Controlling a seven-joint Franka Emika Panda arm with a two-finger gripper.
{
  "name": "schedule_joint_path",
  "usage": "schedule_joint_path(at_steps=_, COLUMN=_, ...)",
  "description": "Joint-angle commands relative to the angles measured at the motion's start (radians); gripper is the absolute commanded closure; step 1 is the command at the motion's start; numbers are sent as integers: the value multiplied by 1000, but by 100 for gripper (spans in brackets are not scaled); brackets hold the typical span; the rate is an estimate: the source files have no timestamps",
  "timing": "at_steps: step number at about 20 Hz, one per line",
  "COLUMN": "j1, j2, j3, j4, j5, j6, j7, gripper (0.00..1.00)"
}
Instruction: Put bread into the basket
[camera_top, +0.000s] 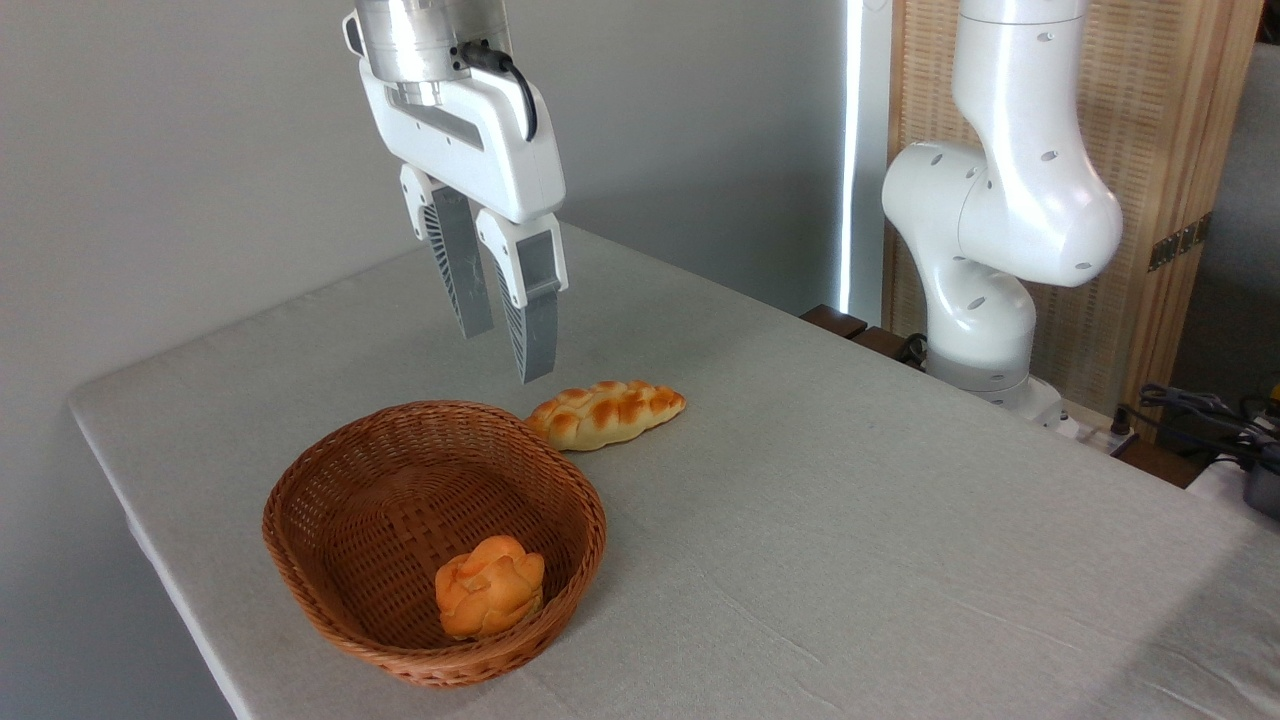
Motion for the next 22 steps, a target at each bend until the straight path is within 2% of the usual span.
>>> schedule_joint_path(at_steps=1, j1=14, j2=13, j3=-6, j4=26, j5=-3, j6=-33, j7=-2, gripper=0)
schedule_joint_path(at_steps=4, j1=14, j2=16, j3=3, j4=31, j5=4, j6=-33, j7=1, gripper=0)
schedule_joint_path(at_steps=9, j1=11, j2=22, j3=69, j4=75, j5=-13, j6=-33, j7=4, gripper=0)
schedule_joint_path(at_steps=22, j1=11, j2=24, j3=58, j4=74, j5=-6, j6=-38, j7=1, gripper=0)
